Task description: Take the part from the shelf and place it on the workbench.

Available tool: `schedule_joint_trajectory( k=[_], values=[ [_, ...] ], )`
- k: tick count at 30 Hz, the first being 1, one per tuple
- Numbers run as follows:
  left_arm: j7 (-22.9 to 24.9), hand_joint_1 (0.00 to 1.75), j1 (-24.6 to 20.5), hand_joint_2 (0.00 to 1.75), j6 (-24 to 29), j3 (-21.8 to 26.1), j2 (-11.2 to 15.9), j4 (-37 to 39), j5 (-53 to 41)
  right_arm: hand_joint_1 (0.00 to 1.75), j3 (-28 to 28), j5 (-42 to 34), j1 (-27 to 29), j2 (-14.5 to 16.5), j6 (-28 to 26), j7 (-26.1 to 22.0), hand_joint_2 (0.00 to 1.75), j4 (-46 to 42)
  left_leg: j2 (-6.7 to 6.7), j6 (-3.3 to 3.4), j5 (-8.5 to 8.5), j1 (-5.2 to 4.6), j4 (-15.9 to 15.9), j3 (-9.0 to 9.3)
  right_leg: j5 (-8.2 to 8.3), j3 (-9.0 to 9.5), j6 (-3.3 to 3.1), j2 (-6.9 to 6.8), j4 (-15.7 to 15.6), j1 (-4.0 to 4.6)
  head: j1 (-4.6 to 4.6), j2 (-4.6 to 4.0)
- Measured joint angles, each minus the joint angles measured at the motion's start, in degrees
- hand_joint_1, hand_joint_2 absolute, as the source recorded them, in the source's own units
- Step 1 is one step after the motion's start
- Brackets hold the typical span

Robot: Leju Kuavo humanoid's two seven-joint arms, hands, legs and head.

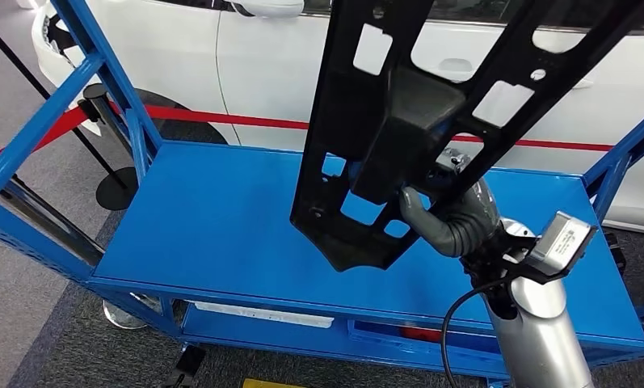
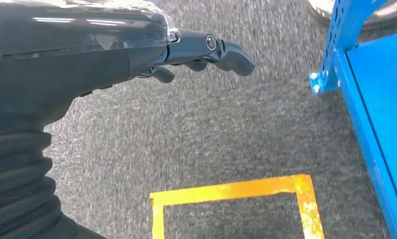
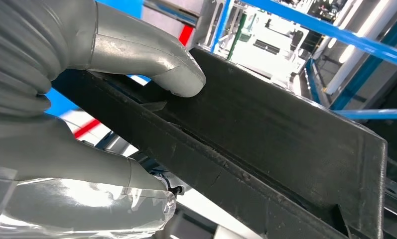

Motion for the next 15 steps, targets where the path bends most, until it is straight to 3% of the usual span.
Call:
schedule_joint_trajectory(
  k=[2, 3, 6, 7, 8, 9, 12, 13, 15],
  values=[
    [-0.40, 0.00, 0.02, 1.75, 2.02, 0.01, 0.00, 0.00, 0.04, 1.75, 0.38, 0.11, 1.35, -0.20, 0.08, -0.26, 1.75, -0.09, 0.09, -0.65, -0.68, 0.00, 0.60, -0.17, 0.20, 0.16, -0.67, -0.01, -0.30, -0.28, -0.01, 0.00],
    [-0.84, 0.00, 0.01, 1.75, 2.66, 0.02, 0.00, 0.00, 0.26, 1.75, 0.57, 0.17, 1.85, -0.26, 0.09, -0.45, 1.75, -0.13, 0.13, -0.91, -1.80, 0.00, 2.16, -0.80, 0.31, 0.26, -1.03, -0.05, -0.49, -0.43, -0.02, 0.00],
    [-2.37, 0.00, 0.03, 1.75, 2.51, 0.10, -0.01, 0.00, 1.22, 1.75, 0.81, 0.39, 3.13, -0.44, -0.08, -0.82, 1.75, -0.18, 0.20, -1.37, -7.30, 0.07, 12.92, -5.59, 0.27, 0.33, -1.59, -0.19, -0.58, -0.38, -0.01, 0.00],
    [-2.48, 0.00, 0.08, 1.75, 2.03, 0.15, -0.01, 0.00, 1.36, 1.75, 0.86, 0.47, 3.48, -0.52, -0.18, -0.79, 1.75, -0.15, 0.20, -1.43, -8.22, 0.07, 15.88, -6.97, 0.25, 0.32, -1.63, -0.20, -0.55, -0.33, -0.01, 0.00],
    [-2.29, 0.00, 0.11, 1.75, 1.56, 0.18, -0.02, 0.00, 1.39, 1.75, 0.92, 0.50, 3.72, -0.61, -0.28, -0.70, 1.75, -0.08, 0.21, -1.43, -8.00, 0.07, 16.81, -7.41, 0.24, 0.33, -1.64, -0.18, -0.51, -0.29, -0.01, 0.00],
    [-2.00, 0.00, 0.14, 1.75, 1.16, 0.19, -0.02, 0.00, 1.38, 1.75, 0.97, 0.49, 3.84, -0.67, -0.39, -0.57, 1.75, 0.01, 0.21, -1.35, -6.65, 0.07, 15.30, -6.69, 0.21, 0.36, -1.64, -0.13, -0.43, -0.27, -0.01, 0.00],
    [-0.49, 0.00, 0.05, 1.75, 0.56, 0.28, -0.01, 0.00, 1.41, 1.75, 1.06, 0.27, 3.87, -0.75, -0.67, -0.21, 1.75, 0.23, 0.24, -0.68, -1.39, -0.08, 3.64, -1.02, -0.07, 0.38, -1.36, 0.05, -0.02, -0.16, -0.01, 0.00],
    [0.37, 0.00, 0.02, 1.75, 0.46, 0.36, -0.01, 0.00, 1.49, 1.75, 1.09, 0.16, 3.86, -0.76, -0.76, -0.11, 1.75, 0.34, 0.23, -0.42, -0.72, -0.19, 1.21, 0.12, -0.11, 0.29, -1.14, 0.08, 0.09, -0.09, 0.00, 0.00],
    [2.13, 0.00, 0.12, 1.75, 0.29, 0.56, -0.02, 0.00, 1.79, 1.75, 1.20, -0.03, 3.87, -0.77, -0.92, 0.09, 1.75, 0.63, 0.18, 0.04, -0.49, -0.44, 0.18, 0.53, 0.12, 0.14, -0.60, 0.11, 0.12, -0.05, 0.00, 0.00]
  ],
)
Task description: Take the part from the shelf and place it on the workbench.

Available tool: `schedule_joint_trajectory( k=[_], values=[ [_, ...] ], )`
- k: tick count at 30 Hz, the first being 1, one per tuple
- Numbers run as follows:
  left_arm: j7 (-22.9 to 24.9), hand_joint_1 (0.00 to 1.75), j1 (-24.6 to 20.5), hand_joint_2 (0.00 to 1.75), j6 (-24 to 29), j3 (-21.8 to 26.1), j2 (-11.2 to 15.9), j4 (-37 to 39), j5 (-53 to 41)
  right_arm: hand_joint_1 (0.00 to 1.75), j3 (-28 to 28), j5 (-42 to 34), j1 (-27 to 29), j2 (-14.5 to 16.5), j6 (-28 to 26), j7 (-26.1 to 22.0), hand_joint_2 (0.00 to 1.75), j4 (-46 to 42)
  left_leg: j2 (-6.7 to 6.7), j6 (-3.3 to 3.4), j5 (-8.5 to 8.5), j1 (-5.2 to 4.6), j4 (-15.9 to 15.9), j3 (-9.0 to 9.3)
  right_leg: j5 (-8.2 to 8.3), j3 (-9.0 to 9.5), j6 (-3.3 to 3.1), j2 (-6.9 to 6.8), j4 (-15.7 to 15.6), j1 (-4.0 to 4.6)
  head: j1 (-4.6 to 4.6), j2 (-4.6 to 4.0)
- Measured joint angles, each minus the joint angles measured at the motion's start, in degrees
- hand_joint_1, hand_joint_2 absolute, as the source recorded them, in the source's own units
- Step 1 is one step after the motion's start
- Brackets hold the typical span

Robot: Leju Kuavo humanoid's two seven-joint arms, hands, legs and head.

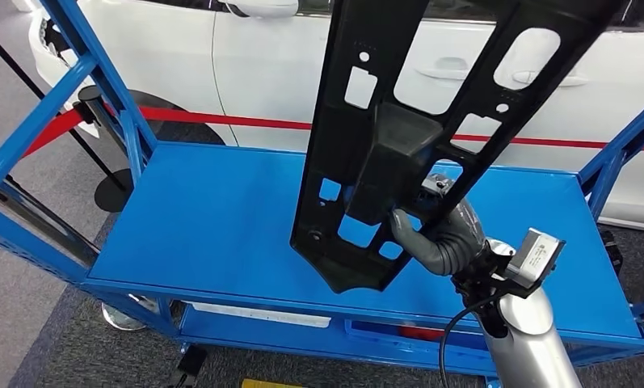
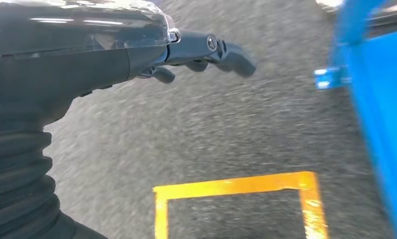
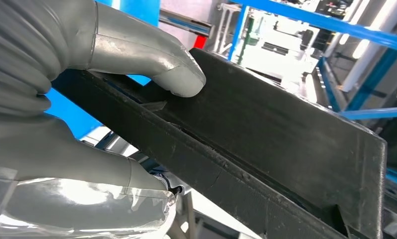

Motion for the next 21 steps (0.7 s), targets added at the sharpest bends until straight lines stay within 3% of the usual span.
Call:
schedule_joint_trajectory(
  k=[2, 3, 6, 8, 10, 12, 14, 18, 19, 21],
  values=[
    [1.15, 0.00, 0.13, 1.75, -0.22, 0.20, -0.05, 0.01, 0.38, 1.75, 0.11, -0.21, 0.00, 0.00, -0.10, 0.15, 1.75, 0.21, 0.07, 0.60, 0.56, 0.23, -0.35, -0.05, -0.35, -0.10, 0.64, -0.02, 0.29, 0.03, 0.01, 0.00],
    [1.46, 0.00, 0.13, 1.75, -0.39, 0.33, -0.05, 0.01, 0.56, 1.75, 0.15, -0.34, -0.04, 0.00, -0.13, 0.24, 1.75, 0.28, 0.12, 0.92, 0.85, 0.39, -0.61, -0.08, -1.45, -0.52, 0.92, -0.05, 1.44, 0.04, 0.01, 0.00],
    [1.92, 0.00, 0.09, 1.75, -0.95, 0.75, 0.02, 0.00, 0.96, 1.75, 0.33, -0.73, -0.06, 0.00, -0.18, 0.69, 1.75, 0.57, 0.21, 1.44, 1.41, 0.55, -0.84, -0.47, -7.58, -4.22, 1.59, -0.11, 11.07, -0.30, 0.01, 0.00],
    [1.97, 0.00, 0.14, 1.75, -1.07, 0.95, 0.04, 0.00, 1.11, 1.75, 0.44, -0.86, 0.03, 0.00, -0.19, 0.87, 1.75, 0.84, 0.23, 1.43, 1.58, 0.54, -0.70, -0.87, -9.78, -6.27, 1.85, -0.13, 16.45, -0.56, 0.01, 0.00],
    [1.97, 0.00, 0.18, 1.75, -1.12, 1.16, 0.03, 0.01, 1.22, 1.75, 0.50, -0.90, 0.05, 0.00, -0.19, 0.98, 1.75, 1.05, 0.21, 1.30, 1.76, 0.59, -0.44, -1.27, -8.53, -5.25, 1.98, -0.16, 15.45, -0.84, 0.01, 0.00],
    [1.97, 0.00, 0.19, 1.75, -1.18, 1.35, 0.01, 0.01, 1.24, 1.75, 0.53, -0.95, -0.04, 0.00, -0.20, 1.08, 1.75, 1.15, 0.13, 1.05, 1.92, 0.68, -0.08, -1.64, -5.20, -0.94, 1.94, -0.19, 8.19, -1.13, 0.01, 0.00],
    [1.98, 0.00, 0.15, 1.75, -1.31, 1.44, 0.01, 0.00, 1.19, 1.75, 0.55, -1.10, -0.20, 0.01, -0.24, 1.20, 1.75, 1.15, 0.02, 0.48, 2.19, 0.56, 0.27, -2.05, -3.18, 2.47, 1.68, -0.14, 1.74, -1.00, 0.01, 0.00],
    [1.96, 0.00, 0.26, 1.75, -1.95, 1.46, 0.04, 0.00, 0.84, 1.75, 0.57, -1.36, -0.25, 0.01, -0.49, 1.36, 1.75, 1.15, -0.04, -1.10, 2.70, 0.54, 0.37, -2.76, -1.99, 2.24, 0.32, -0.09, 0.26, -0.72, -0.01, 0.00],
    [1.96, 0.00, 0.28, 1.75, -2.03, 1.46, 0.05, 0.00, 0.77, 1.75, 0.57, -1.39, -0.28, 0.01, -0.51, 1.38, 1.75, 1.14, -0.02, -1.36, 1.61, 0.61, 1.31, -3.24, -1.53, 1.92, -0.18, -0.21, 0.11, -0.79, -0.01, 0.00],
    [1.95, 0.00, 0.29, 1.75, -2.09, 1.46, 0.08, 0.00, 0.68, 1.75, 0.59, -1.44, -0.32, 0.02, -0.55, 1.38, 1.75, 1.12, 0.03, -1.70, -2.98, 0.76, 6.72, -5.24, -0.54, 0.91, -0.93, -0.47, -0.03, -0.82, -0.01, 0.00]
  ],
)
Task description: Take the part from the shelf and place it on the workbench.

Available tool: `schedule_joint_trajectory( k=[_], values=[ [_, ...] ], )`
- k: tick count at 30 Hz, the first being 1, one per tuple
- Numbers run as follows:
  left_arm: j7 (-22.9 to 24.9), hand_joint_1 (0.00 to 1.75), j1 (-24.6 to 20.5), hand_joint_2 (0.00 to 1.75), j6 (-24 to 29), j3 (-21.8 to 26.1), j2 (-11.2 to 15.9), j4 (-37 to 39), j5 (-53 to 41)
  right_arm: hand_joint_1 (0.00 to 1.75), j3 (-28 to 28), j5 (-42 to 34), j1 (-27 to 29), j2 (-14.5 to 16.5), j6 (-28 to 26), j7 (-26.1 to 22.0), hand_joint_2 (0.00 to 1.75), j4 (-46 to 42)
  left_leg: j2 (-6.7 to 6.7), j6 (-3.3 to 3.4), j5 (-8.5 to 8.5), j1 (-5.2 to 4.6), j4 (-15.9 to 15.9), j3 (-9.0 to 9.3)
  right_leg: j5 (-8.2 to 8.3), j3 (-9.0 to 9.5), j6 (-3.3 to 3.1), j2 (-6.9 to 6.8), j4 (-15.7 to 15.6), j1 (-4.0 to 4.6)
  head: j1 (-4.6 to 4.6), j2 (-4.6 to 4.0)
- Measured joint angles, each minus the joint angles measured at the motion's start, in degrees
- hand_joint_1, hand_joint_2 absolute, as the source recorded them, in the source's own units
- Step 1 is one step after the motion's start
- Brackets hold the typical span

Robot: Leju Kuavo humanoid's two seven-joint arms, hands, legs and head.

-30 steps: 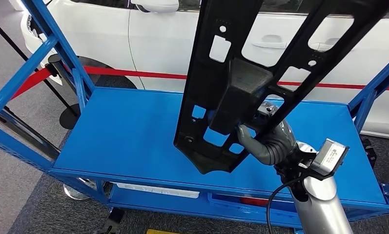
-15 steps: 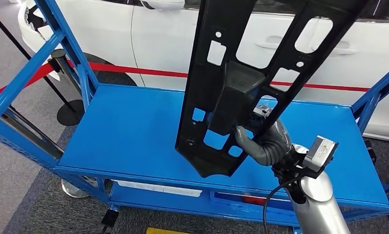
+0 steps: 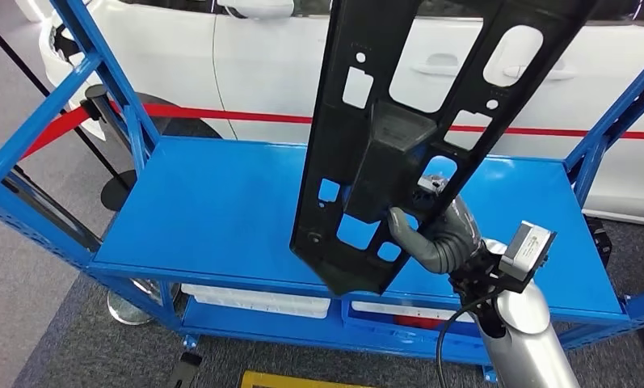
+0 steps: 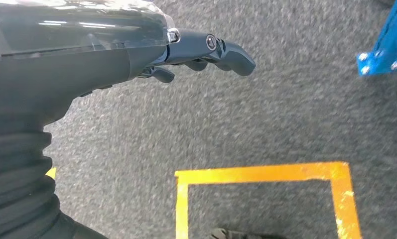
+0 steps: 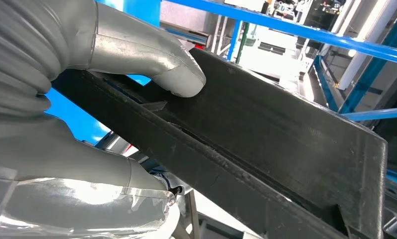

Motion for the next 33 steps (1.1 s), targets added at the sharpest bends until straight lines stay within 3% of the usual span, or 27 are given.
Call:
schedule_joint_trajectory(
  k=[2, 3, 4, 5, 7, 8, 9, 12, 13, 14, 16, 17, 18, 19, 20, 22, 24, 25, 27, 28, 29, 31, 33],
  values=[
    [0.00, 0.00, 0.01, 1.75, -0.15, 0.00, 0.01, 0.01, -0.08, 1.75, 0.00, -0.03, 0.10, 0.00, -0.05, 0.01, 1.75, -0.01, 0.02, -0.25, -4.57, 0.03, 7.47, -2.12, 0.95, -1.37, -0.30, -0.07, 0.14, 0.26, 0.00, 0.00],
    [0.01, 0.00, 0.01, 1.75, -0.26, 0.00, 0.02, 0.01, -0.17, 1.75, 0.00, -0.03, 0.19, -0.01, -0.10, 0.04, 1.75, -0.01, 0.02, -0.28, -5.57, 0.02, 9.48, -2.19, 1.43, -2.09, -0.33, -0.08, 0.23, 0.40, -0.01, 0.00],
    [0.02, 0.00, 0.01, 1.75, -0.37, 0.00, 0.04, 0.00, -0.27, 1.75, 0.00, -0.03, 0.29, -0.01, -0.17, 0.09, 1.75, -0.02, 0.02, -0.20, -5.52, 0.01, 9.21, -1.10, 1.90, -2.76, -0.32, -0.07, 0.31, 0.53, 0.00, 0.00],
    [0.04, 0.00, 0.00, 1.75, -0.46, 0.00, 0.08, 0.00, -0.37, 1.75, 0.00, -0.03, 0.37, -0.02, -0.25, 0.16, 1.75, -0.06, 0.02, -0.01, -4.62, -0.02, 6.57, 1.22, 2.37, -3.36, -0.26, -0.04, 0.38, 0.64, 0.00, 0.00],
    [0.11, 0.00, -0.16, 1.75, -0.59, 0.00, 0.17, 0.00, -0.52, 1.75, -0.02, -0.03, 0.43, -0.03, -0.44, 0.34, 1.75, -0.36, 0.02, 0.67, -2.42, -0.26, -2.04, 7.30, 3.30, -4.26, 0.03, 0.02, 0.46, 0.85, 0.00, 0.00],
    [0.14, 0.00, -0.26, 1.75, -0.63, -0.01, 0.21, 0.00, -0.58, 1.75, -0.04, -0.03, 0.43, -0.04, -0.54, 0.41, 1.75, -0.56, 0.01, 1.04, -1.67, -0.45, -5.29, 9.27, 3.75, -4.53, 0.28, 0.01, 0.47, 0.90, 0.00, 0.00],
    [0.17, 0.00, -0.33, 1.75, -0.67, -0.01, 0.24, 0.00, -0.63, 1.75, -0.07, -0.04, 0.43, -0.04, -0.62, 0.46, 1.75, -0.73, -0.01, 1.39, -1.30, -0.65, -7.03, 10.18, 4.18, -4.68, 0.58, -0.02, 0.46, 0.90, 0.01, 0.00],
    [0.21, 0.00, -0.22, 1.75, -0.72, -0.02, 0.21, 0.01, -0.81, 1.75, -0.10, -0.05, 0.53, -0.10, -0.73, 0.57, 1.75, -0.92, 0.12, 2.34, 0.09, -0.76, -7.52, 9.51, 5.25, -4.95, 1.58, 0.01, 0.08, 0.75, 0.01, 0.00],
    [0.25, 0.00, -0.21, 1.75, -0.72, -0.02, 0.19, 0.02, -0.90, 1.75, -0.13, -0.06, 0.57, -0.16, -0.74, 0.59, 1.75, -1.01, 0.27, 2.74, 0.86, -0.62, -7.71, 9.06, 4.38, -5.35, 1.88, 0.10, 0.54, 0.70, 0.01, 0.00],
    [0.29, 0.00, -0.24, 1.75, -0.72, -0.01, 0.18, 0.02, -0.97, 1.75, -0.16, -0.07, 0.57, -0.22, -0.76, 0.61, 1.75, -1.09, 0.43, 3.12, 1.70, -0.44, -7.94, 8.43, 2.45, -6.02, 2.14, 0.18, 1.97, 0.62, 0.02, 0.00],
    [0.35, 0.00, -0.33, 1.75, -0.73, -0.01, 0.18, 0.02, -1.05, 1.75, -0.21, -0.07, 0.65, -0.38, -0.78, 0.60, 1.75, -1.20, 0.63, 3.59, 3.19, -0.34, -8.03, 6.75, -3.62, -7.82, 2.64, 0.23, 8.08, 0.27, 0.03, 0.00],
    [0.35, 0.00, -0.33, 1.75, -0.76, -0.01, 0.19, 0.02, -1.07, 1.75, -0.22, -0.07, 0.74, -0.47, -0.78, 0.60, 1.75, -1.21, 0.67, 3.60, 3.87, -0.34, -8.00, 5.83, -5.89, -8.51, 2.92, 0.22, 11.80, 0.07, 0.02, 0.00],
    [0.36, 0.00, -0.32, 1.75, -0.79, -0.02, 0.18, 0.03, -1.13, 1.75, -0.23, -0.07, 0.88, -0.58, -0.79, 0.60, 1.75, -1.20, 0.71, 3.52, 4.53, -0.31, -7.94, 4.89, -6.82, -8.70, 3.20, 0.21, 14.73, -0.13, 0.02, 0.00],
    [0.39, 0.00, -0.30, 1.75, -0.83, -0.03, 0.17, 0.03, -1.18, 1.75, -0.24, -0.07, 1.00, -0.70, -0.81, 0.59, 1.75, -1.20, 0.74, 3.38, 5.17, -0.27, -7.85, 3.97, -6.42, -8.16, 3.46, 0.20, 16.18, -0.34, 0.02, 0.00],
    [0.43, 0.00, -0.30, 1.75, -0.85, -0.04, 0.16, 0.04, -1.24, 1.75, -0.26, -0.07, 1.10, -0.79, -0.85, 0.59, 1.75, -1.20, 0.76, 3.18, 5.75, -0.20, -7.71, 3.10, -5.01, -6.67, 3.64, 0.18, 15.63, -0.53, 0.01, 0.00],
    [0.55, 0.00, -0.35, 1.75, -0.87, -0.07, 0.15, 0.03, -1.38, 1.75, -0.37, -0.07, 1.18, -0.89, -0.94, 0.59, 1.75, -1.31, 0.76, 2.62, 6.63, -0.09, -7.21, 1.63, -2.91, -1.03, 3.83, 0.19, 9.22, -0.85, 0.01, 0.00],
    [0.64, 0.00, -0.42, 1.75, -0.87, -0.09, 0.14, 0.03, -1.52, 1.75, -0.56, -0.09, 1.19, -0.91, -1.02, 0.56, 1.75, -1.65, 0.73, 1.87, 7.40, -0.09, -6.84, 0.79, -3.74, 4.07, 3.46, 0.32, 1.88, -0.67, -0.01, 0.00],
    [0.67, 0.00, -0.44, 1.75, -0.87, -0.10, 0.13, 0.03, -1.56, 1.75, -0.67, -0.11, 1.16, -0.92, -1.04, 0.53, 1.75, -1.81, 0.72, 1.48, 7.86, -0.09, -6.88, 0.62, -4.35, 5.14, 3.15, 0.39, 0.00, -0.44, -0.02, 0.00],
    [0.72, 0.00, -0.42, 1.75, -0.88, -0.11, 0.12, 0.04, -1.61, 1.75, -0.88, -0.16, 1.20, -0.96, -1.10, 0.49, 1.75, -1.93, 0.68, 0.61, 9.11, 0.00, -7.43, 0.48, -3.73, 4.73, 2.26, 0.40, -0.54, -0.12, -0.02, 0.00],
    [0.77, 0.00, -0.39, 1.75, -0.88, -0.11, 0.13, 0.03, -1.61, 1.75, -0.96, -0.18, 1.20, -0.96, -1.12, 0.50, 1.75, -1.93, 0.65, 0.27, 8.98, 0.09, -7.40, 0.15, -3.16, 4.32, 1.74, 0.26, -0.78, -0.15, -0.03, 0.00],
    [0.85, 0.00, -0.35, 1.75, -0.88, -0.11, 0.14, 0.03, -1.61, 1.75, -1.02, -0.19, 1.24, -0.96, -1.14, 0.51, 1.75, -1.95, 0.61, 0.00, 7.81, 0.16, -6.64, -0.42, -2.46, 3.73, 1.17, 0.16, -0.97, -0.24, -0.03, 0.00],
    [0.98, 0.00, -0.31, 1.75, -0.87, -0.11, 0.15, 0.03, -1.61, 1.75, -1.08, -0.20, 1.24, -0.96, -1.20, 0.54, 1.75, -2.02, 0.57, -0.27, 2.16, 0.26, -1.29, -2.31, -0.95, 2.25, 0.30, -0.05, -1.22, -0.33, -0.04, 0.00],
    [1.02, 0.00, -0.29, 1.75, -0.87, -0.11, 0.14, 0.03, -1.61, 1.75, -1.11, -0.20, 1.26, -0.96, -1.24, 0.55, 1.75, -2.08, 0.57, -0.43, -2.88, 0.25, 6.57, -4.03, 0.36, 0.57, -0.03, -0.07, -1.20, -0.06, -0.05, 0.00]
  ],
)
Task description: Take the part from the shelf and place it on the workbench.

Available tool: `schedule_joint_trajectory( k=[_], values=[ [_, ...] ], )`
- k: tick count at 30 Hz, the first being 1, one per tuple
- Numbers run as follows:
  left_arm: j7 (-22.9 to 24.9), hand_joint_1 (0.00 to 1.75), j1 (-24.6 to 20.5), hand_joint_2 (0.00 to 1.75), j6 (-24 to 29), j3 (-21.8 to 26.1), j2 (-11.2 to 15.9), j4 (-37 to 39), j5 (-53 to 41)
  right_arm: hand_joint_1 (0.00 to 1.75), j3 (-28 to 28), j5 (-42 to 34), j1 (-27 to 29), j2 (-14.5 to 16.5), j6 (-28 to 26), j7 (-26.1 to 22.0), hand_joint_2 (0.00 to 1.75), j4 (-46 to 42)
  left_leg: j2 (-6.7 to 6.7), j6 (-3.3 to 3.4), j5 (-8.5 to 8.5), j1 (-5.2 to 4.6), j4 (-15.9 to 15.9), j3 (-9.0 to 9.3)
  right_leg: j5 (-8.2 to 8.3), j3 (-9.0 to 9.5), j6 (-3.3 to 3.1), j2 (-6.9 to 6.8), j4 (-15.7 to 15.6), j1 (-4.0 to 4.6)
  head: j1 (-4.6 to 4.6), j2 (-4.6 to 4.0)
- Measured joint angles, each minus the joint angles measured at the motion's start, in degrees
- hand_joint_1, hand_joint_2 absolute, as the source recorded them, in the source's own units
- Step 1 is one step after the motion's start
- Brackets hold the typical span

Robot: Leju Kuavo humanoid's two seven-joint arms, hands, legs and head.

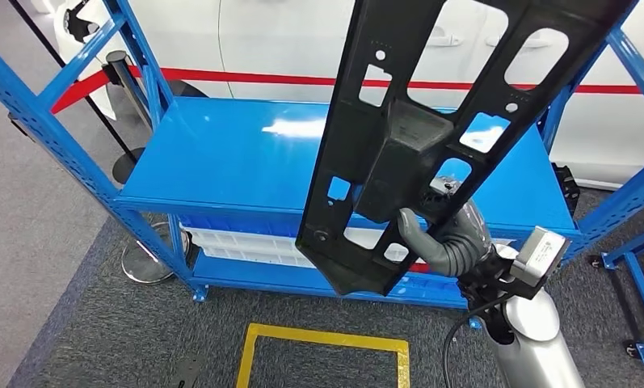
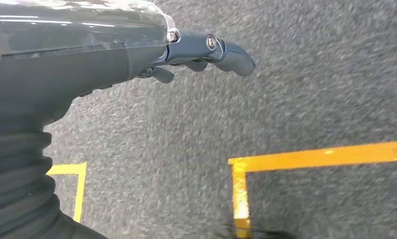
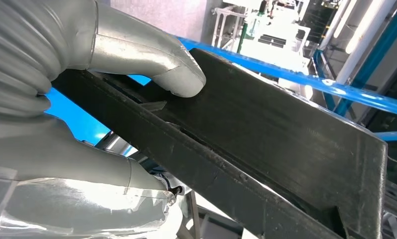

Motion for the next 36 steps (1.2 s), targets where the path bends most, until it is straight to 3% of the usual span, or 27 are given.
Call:
schedule_joint_trajectory(
  k=[1, 2, 3, 5, 7, 8, 10, 11, 13, 15, 16, 17, 18, 20, 21, 23, 26, 27, 28, 30, 31, 32, 34, 35, 36],
  values=[
    [0.00, 0.00, 0.00, 1.75, 0.00, 0.00, 0.00, 0.01, 0.00, 1.75, -0.01, 0.01, 0.04, -0.01, -0.01, 0.02, 1.75, -0.02, 0.00, 0.01, -0.68, -0.01, 2.72, -0.06, 0.62, -0.83, -0.04, 0.00, 0.03, 0.16, 0.01, 0.00],
    [0.00, 0.00, 0.00, 1.75, 0.01, 0.00, 0.01, 0.00, 0.00, 1.75, -0.01, 0.01, 0.08, -0.01, 0.00, 0.03, 1.75, -0.02, 0.00, 0.10, -0.16, -0.03, 3.61, 0.74, 1.18, -1.58, -0.04, -0.01, 0.07, 0.31, 0.01, 0.00],
    [0.01, 0.00, 0.01, 1.75, 0.01, 0.00, 0.01, -0.01, 0.00, 1.75, -0.03, 0.01, 0.12, -0.01, 0.00, 0.04, 1.75, -0.02, 0.00, 0.29, 1.13, -0.07, 2.56, 2.54, 1.72, -2.27, 0.00, -0.01, 0.10, 0.45, 0.01, 0.00],
    [0.00, 0.00, -0.04, 1.75, 0.04, 0.00, 0.05, -0.01, 0.00, 1.75, -0.10, 0.01, 0.15, -0.01, 0.02, 0.04, 1.75, -0.03, -0.06, 1.04, 3.50, -0.31, -4.80, 8.38, 2.54, -3.22, 0.23, -0.01, 0.15, 0.60, 0.02, 0.00],
    [-0.02, 0.00, -0.11, 1.75, 0.09, -0.01, 0.10, 0.00, 0.00, 1.75, -0.25, -0.01, 0.12, -0.07, 0.05, 0.01, 1.75, -0.04, -0.15, 1.69, 3.55, -0.73, -12.49, 13.30, 3.37, -3.84, 0.72, -0.10, 0.25, 0.66, 0.02, 0.00],
    [-0.03, 0.00, -0.11, 1.75, 0.10, -0.01, 0.12, -0.01, -0.01, 1.75, -0.32, -0.03, 0.11, -0.10, 0.06, -0.01, 1.75, -0.04, -0.19, 1.89, 3.17, -0.94, -14.45, 14.33, 3.85, -4.07, 1.04, -0.17, 0.18, 0.63, 0.02, 0.00],
    [-0.01, 0.00, 0.04, 1.75, 0.11, -0.01, 0.05, 0.01, -0.04, 1.75, -0.40, -0.06, 0.11, -0.19, 0.07, -0.04, 1.75, -0.03, -0.12, 2.27, 3.51, -0.92, -15.66, 14.42, 4.61, -4.42, 1.73, -0.18, -0.03, 0.57, 0.02, 0.00],
    [0.01, 0.00, 0.09, 1.75, 0.11, -0.01, 0.01, 0.02, -0.05, 1.75, -0.44, -0.07, 0.09, -0.25, 0.07, -0.05, 1.75, -0.03, -0.01, 2.66, 4.04, -0.78, -15.85, 14.12, 4.03, -4.72, 2.04, -0.09, 0.27, 0.58, 0.03, 0.00],
    [0.03, 0.00, 0.09, 1.75, 0.11, 0.00, -0.06, 0.03, -0.07, 1.75, -0.52, -0.10, 0.04, -0.40, 0.06, -0.07, 1.75, -0.01, 0.26, 3.58, 5.21, -0.48, -16.11, 13.18, -0.08, -6.11, 2.53, 0.13, 4.06, 0.51, 0.05, 0.00],
    [0.03, 0.00, 0.05, 1.75, 0.13, 0.00, -0.04, 0.03, -0.04, 1.75, -0.56, -0.14, 0.05, -0.49, 0.05, -0.07, 1.75, 0.01, 0.33, 3.97, 6.17, -0.65, -15.70, 11.68, -5.36, -8.23, 2.84, 0.20, 11.76, 0.38, 0.06, 0.00],
    [0.03, 0.00, 0.06, 1.75, 0.13, 0.00, -0.05, 0.03, -0.02, 1.75, -0.57, -0.15, 0.09, -0.51, 0.04, -0.07, 1.75, 0.02, 0.34, 3.93, 6.60, -0.69, -15.34, 10.80, -6.72, -8.88, 2.96, 0.20, 15.15, 0.35, 0.07, 0.00],
    [0.02, 0.00, 0.08, 1.75, 0.14, 0.00, -0.06, 0.03, 0.00, 1.75, -0.56, -0.16, 0.13, -0.52, 0.04, -0.07, 1.75, 0.02, 0.34, 3.88, 6.96, -0.71, -14.91, 9.90, -6.77, -8.72, 3.02, 0.20, 16.82, 0.32, 0.07, 0.00],
    [0.02, 0.00, 0.10, 1.75, 0.16, 0.00, -0.08, 0.03, 0.02, 1.75, -0.56, -0.19, 0.16, -0.53, 0.05, -0.07, 1.75, 0.02, 0.34, 3.80, 7.30, -0.71, -14.45, 8.98, -5.79, -7.53, 3.00, 0.19, 16.42, 0.30, 0.07, 0.00],
    [-0.01, 0.00, 0.09, 1.75, 0.28, 0.00, -0.18, 0.03, 0.03, 1.75, -0.56, -0.30, 0.17, -0.54, 0.06, -0.10, 1.75, -0.01, 0.31, 3.55, 7.92, -0.70, -13.61, 7.45, -3.38, -2.51, 2.66, 0.21, 10.13, 0.29, 0.06, 0.00],
    [-0.02, 0.00, 0.07, 1.75, 0.34, 0.00, -0.24, 0.03, 0.03, 1.75, -0.57, -0.36, 0.14, -0.54, 0.07, -0.13, 1.75, -0.05, 0.26, 3.33, 8.25, -0.75, -13.25, 6.83, -3.07, 0.12, 2.40, 0.24, 6.18, 0.42, 0.04, 0.00],
    [-0.07, 0.00, 0.06, 1.75, 0.48, 0.00, -0.33, 0.03, 0.01, 1.75, -0.69, -0.48, 0.10, -0.54, 0.08, -0.17, 1.75, -0.13, 0.18, 2.73, 9.05, -0.83, -13.07, 6.18, -3.37, 2.76, 1.91, 0.31, 1.66, 0.74, 0.02, 0.00],
    [-0.10, 0.00, 0.15, 1.75, 0.54, 0.00, -0.43, 0.03, 0.00, 1.75, -0.92, -0.57, 0.05, -0.55, 0.09, -0.19, 1.75, -0.14, 0.09, 1.69, 9.65, -0.86, -13.25, 5.50, -2.07, 2.05, 0.94, 0.20, 0.76, 0.66, -0.02, 0.00],
    [-0.09, 0.00, 0.19, 1.75, 0.55, 0.00, -0.44, 0.03, -0.01, 1.75, -0.95, -0.56, 0.04, -0.55, 0.09, -0.17, 1.75, -0.13, 0.05, 1.40, 8.35, -0.85, -12.46, 4.99, -1.35, 1.44, 0.48, 0.09, 0.59, 0.50, -0.03, 0.00],
    [-0.09, 0.00, 0.21, 1.75, 0.56, 0.00, -0.44, 0.03, -0.03, 1.75, -0.96, -0.56, 0.03, -0.54, 0.09, -0.17, 1.75, -0.11, 0.00, 1.15, 5.93, -0.82, -10.59, 4.26, -0.56, 0.72, 0.08, -0.02, 0.39, 0.32, -0.03, 0.00],
    [-0.12, 0.00, 0.18, 1.75, 0.54, -0.03, -0.45, 0.03, -0.28, 1.75, -1.04, -0.57, 0.06, -0.54, 0.05, -0.19, 1.75, -0.11, -0.01, 0.84, -0.09, -0.63, -3.84, 2.58, 0.91, -1.01, -0.33, -0.10, 0.41, 0.37, -0.04, 0.00],
    [-0.14, 0.00, 0.14, 1.75, 0.49, -0.07, -0.45, 0.03, -0.50, 1.75, -1.13, -0.57, 0.19, -0.54, 0.00, -0.23, 1.75, -0.13, -0.01, 0.70, -1.90, -0.56, -0.13, 2.01, 1.67, -1.96, -0.35, -0.10, 0.44, 0.40, -0.03, 0.00],
    [-0.13, 0.00, 0.10, 1.75, 0.42, -0.16, -0.46, 0.03, -0.78, 1.75, -1.29, -0.57, 0.41, -0.56, -0.08, -0.29, 1.75, -0.17, 0.00, 0.61, -2.18, -0.53, 2.53, 2.06, 2.44, -2.95, -0.29, -0.11, 0.50, 0.43, -0.04, 0.00],
    [-0.04, 0.00, -0.04, 1.75, 0.19, -0.43, -0.45, 0.03, -1.26, 1.75, -1.73, -0.57, 1.07, -0.66, -0.27, -0.48, 1.75, -0.42, 0.00, 0.58, 0.74, -0.50, 2.48, 4.70, 3.94, -4.93, -0.05, -0.15, 0.66, 0.43, -0.03, 0.00],
    [0.02, 0.00, -0.15, 1.75, 0.09, -0.60, -0.45, 0.03, -1.45, 1.75, -1.94, -0.57, 1.35, -0.74, -0.36, -0.56, 1.75, -0.65, -0.02, 0.68, 2.28, -0.49, -0.49, 7.52, 4.66, -5.80, 0.13, -0.14, 0.79, 0.42, -0.04, 0.00],
    [0.06, 0.00, -0.33, 1.75, 0.01, -0.76, -0.44, 0.03, -1.60, 1.75, -2.15, -0.56, 1.59, -0.82, -0.42, -0.63, 1.75, -0.95, -0.04, 0.87, 2.47, -0.55, -5.00, 11.07, 5.32, -6.54, 0.37, -0.12, 0.92, 0.50, -0.04, 0.00]
  ],
)
